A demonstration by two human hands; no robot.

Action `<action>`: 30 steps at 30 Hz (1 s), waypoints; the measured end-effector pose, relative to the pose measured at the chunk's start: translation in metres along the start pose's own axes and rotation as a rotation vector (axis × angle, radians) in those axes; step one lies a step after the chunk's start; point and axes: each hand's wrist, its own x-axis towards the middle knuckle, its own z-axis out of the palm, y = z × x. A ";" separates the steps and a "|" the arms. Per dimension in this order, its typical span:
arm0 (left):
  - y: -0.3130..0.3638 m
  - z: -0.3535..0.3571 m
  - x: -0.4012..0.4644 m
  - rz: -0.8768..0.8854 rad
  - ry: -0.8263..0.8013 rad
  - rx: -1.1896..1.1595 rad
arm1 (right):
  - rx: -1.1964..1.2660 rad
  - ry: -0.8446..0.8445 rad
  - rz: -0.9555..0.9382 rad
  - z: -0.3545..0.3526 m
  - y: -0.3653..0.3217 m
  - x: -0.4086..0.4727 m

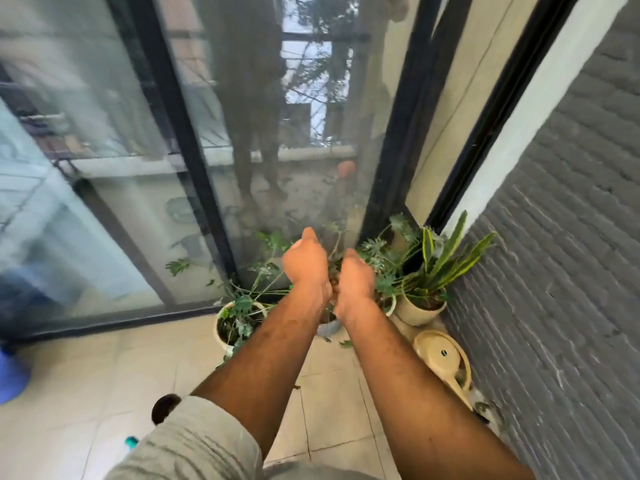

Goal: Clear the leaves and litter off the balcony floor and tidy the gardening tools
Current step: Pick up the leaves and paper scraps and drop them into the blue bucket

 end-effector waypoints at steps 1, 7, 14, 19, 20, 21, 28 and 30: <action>0.003 -0.005 0.002 -0.023 0.003 -0.043 | 0.021 -0.044 0.012 0.004 -0.001 0.000; 0.006 -0.067 0.005 -0.084 0.098 -0.257 | 0.044 -0.284 0.174 0.032 0.013 -0.026; 0.004 -0.169 -0.007 -0.074 0.294 -0.455 | -0.134 -0.527 0.255 0.072 0.057 -0.092; 0.010 -0.244 -0.023 -0.037 0.406 -0.567 | -0.230 -0.678 0.262 0.103 0.094 -0.144; 0.010 -0.260 -0.025 -0.033 0.429 -0.585 | -0.245 -0.702 0.266 0.110 0.102 -0.155; 0.010 -0.275 -0.027 -0.038 0.452 -0.605 | -0.260 -0.724 0.268 0.116 0.109 -0.165; 0.013 -0.407 -0.029 -0.048 0.524 -0.731 | -0.414 -0.879 0.262 0.174 0.165 -0.266; 0.017 -0.450 -0.029 -0.046 0.536 -0.750 | -0.442 -0.914 0.265 0.194 0.185 -0.298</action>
